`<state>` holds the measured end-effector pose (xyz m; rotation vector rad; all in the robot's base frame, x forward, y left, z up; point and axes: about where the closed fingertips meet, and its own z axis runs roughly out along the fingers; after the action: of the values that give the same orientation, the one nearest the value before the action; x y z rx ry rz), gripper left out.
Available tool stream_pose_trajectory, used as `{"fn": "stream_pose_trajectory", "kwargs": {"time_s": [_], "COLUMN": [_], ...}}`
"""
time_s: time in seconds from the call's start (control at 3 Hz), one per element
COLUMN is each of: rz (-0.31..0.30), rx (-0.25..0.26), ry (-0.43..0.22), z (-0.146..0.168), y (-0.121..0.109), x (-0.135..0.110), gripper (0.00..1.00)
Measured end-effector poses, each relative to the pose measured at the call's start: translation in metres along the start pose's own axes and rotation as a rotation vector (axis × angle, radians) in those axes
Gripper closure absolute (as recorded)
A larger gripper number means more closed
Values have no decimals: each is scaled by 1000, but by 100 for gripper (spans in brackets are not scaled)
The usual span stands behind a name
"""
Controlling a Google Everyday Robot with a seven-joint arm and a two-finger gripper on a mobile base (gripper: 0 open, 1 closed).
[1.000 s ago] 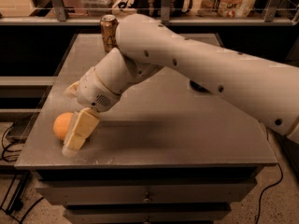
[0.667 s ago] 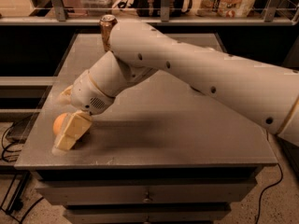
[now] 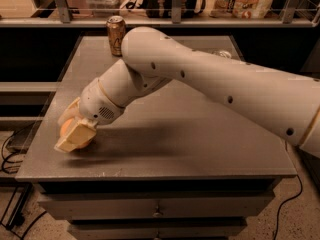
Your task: Pick orange
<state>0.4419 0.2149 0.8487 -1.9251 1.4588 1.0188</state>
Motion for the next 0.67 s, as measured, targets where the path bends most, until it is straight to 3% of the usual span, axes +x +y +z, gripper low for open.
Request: {"fn": "stream_pose_trajectory", "kwargs": {"time_s": [0.33, 0.67], "rz": [1, -42], "rx": [51, 139], "ry": [9, 6], "z": [-20, -67], "y": [-8, -22], "x": [1, -12], "gripper": [87, 100]}}
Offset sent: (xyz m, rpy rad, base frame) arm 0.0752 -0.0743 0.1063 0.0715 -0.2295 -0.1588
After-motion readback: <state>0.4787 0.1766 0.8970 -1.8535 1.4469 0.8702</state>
